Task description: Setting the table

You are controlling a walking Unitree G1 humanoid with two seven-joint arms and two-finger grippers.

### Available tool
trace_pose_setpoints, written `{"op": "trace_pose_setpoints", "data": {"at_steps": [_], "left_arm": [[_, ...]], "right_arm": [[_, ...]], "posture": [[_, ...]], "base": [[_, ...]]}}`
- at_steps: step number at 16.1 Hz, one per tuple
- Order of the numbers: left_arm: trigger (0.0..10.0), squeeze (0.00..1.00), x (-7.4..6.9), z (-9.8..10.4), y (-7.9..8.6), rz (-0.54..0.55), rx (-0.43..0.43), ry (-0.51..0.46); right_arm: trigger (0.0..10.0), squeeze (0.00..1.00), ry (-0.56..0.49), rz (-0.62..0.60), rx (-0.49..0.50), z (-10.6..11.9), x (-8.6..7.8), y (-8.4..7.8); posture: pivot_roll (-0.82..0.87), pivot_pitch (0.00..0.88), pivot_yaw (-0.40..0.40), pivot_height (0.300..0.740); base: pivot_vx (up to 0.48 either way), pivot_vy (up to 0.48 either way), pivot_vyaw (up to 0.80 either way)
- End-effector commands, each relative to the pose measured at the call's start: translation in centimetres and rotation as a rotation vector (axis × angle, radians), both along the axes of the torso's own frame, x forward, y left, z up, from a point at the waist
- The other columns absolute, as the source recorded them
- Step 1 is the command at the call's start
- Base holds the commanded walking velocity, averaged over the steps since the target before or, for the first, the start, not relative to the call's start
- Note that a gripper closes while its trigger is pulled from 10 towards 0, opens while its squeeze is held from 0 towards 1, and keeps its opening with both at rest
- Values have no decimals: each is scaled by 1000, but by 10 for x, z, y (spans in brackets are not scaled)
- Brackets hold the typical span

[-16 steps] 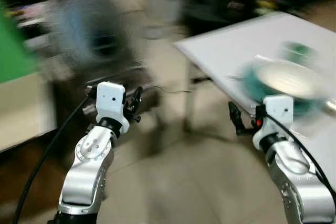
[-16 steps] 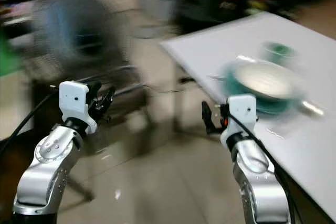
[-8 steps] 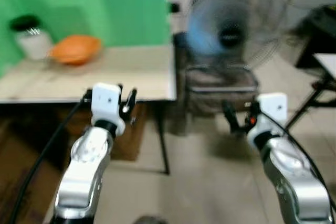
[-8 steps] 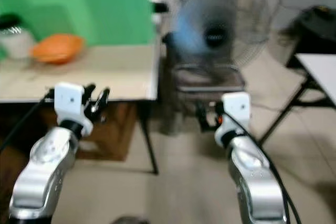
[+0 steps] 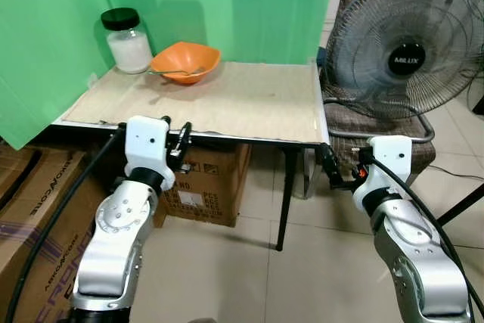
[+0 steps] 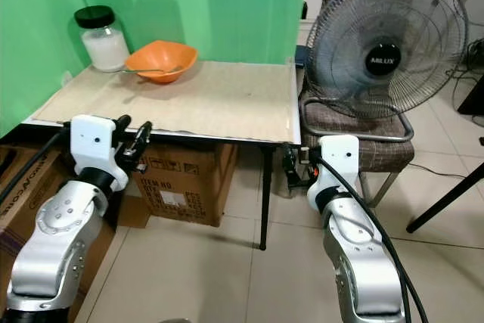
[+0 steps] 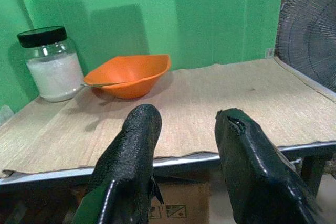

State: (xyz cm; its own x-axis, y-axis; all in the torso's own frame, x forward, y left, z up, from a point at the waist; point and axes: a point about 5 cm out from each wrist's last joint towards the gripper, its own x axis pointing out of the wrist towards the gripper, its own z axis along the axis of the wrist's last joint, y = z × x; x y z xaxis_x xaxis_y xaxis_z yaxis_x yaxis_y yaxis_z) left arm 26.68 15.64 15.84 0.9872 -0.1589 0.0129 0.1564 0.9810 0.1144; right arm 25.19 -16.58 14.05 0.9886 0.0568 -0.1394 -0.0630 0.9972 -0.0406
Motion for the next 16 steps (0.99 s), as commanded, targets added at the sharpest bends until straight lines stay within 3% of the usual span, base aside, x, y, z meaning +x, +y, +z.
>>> {"op": "trace_pose_setpoints", "data": {"at_steps": [1, 5, 7, 16], "left_arm": [[10000, 0, 1, 3, -1, -3, -4, -6], [10000, 0, 1, 4, -1, -14, -1, -14], [10000, 0, 0, 5, -1, -20, -1, -15], [10000, 0, -1, 6, -1, -26, 3, -13]], "right_arm": [[10000, 0, -13, 12, 5, 3, 2, 0], [10000, 0, -8, 104, 10, 5, 2, 7], [10000, 0, -12, 112, 20, 5, 1, 9], [10000, 0, -12, 160, 12, 6, 4, 14]], "posture": [[77, 0, 48, 740], [80, 0, 51, 740], [82, 0, 51, 740], [89, 0, 51, 740]], "base": [[0, 0, 0], [0, 0, 0], [0, 0, 662], [291, 0, 711]]}}
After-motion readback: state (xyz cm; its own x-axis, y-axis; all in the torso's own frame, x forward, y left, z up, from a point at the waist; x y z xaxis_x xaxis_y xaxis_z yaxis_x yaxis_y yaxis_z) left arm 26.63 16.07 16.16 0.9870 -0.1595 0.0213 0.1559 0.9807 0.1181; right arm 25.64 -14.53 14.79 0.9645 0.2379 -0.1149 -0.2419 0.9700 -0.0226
